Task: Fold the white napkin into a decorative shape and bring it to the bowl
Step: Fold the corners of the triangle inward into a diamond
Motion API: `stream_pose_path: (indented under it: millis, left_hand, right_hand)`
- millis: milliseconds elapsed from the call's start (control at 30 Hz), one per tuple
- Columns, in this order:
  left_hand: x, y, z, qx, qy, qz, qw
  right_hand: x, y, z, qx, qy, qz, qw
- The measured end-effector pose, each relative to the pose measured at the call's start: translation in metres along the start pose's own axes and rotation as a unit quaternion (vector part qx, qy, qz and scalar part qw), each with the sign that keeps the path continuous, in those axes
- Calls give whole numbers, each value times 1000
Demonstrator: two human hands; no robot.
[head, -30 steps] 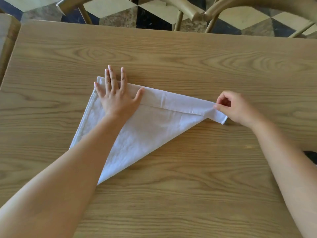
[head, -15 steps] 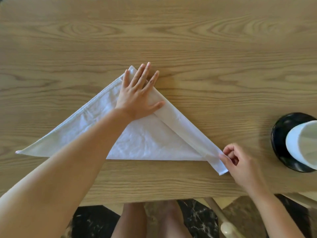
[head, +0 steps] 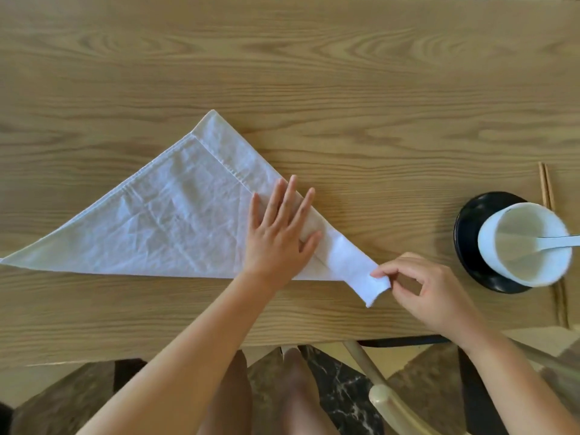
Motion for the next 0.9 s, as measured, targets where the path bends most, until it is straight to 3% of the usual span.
stream_pose_path:
  millis: [200, 267, 300, 367, 433, 533, 633, 900]
  left_hand:
    - [-1, -1, 1, 2, 14, 5, 1000]
    - [6, -2, -2, 20, 82, 30, 996]
    - [14, -1, -5, 49, 156, 54, 985]
    - [33, 8, -17, 139, 330, 93, 929]
    - [53, 27, -31, 190, 390, 139, 890]
    - [66, 53, -48, 177, 301, 169, 922]
    - [58, 67, -63, 143, 199, 142, 959]
    - [44, 73, -69, 105, 191, 99, 971]
  right_hand:
    - [11, -18, -23, 61, -47, 0, 997]
    - [11, -31, -33, 88, -48, 2, 995]
    - [10, -39, -40, 101, -47, 7, 994]
    - [8, -59, -58, 130, -60, 8, 990]
    - [2, -82, -78, 149, -82, 1, 985]
    - [-10, -119, -99, 137, -102, -16, 985]
    - [-27, -160, -117, 122, -123, -44, 984]
    - [-81, -246, -121, 24, -177, -88, 980]
Point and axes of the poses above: each hand's wrist, its own y-axis away from the middle knuckle, its own x-axis out of the back of the hand, z = x × y, the point moved 4 cm from there along -y, towards the middle knuckle, and after that the axes turned 4 degrees about z, right-handed, at the moved point
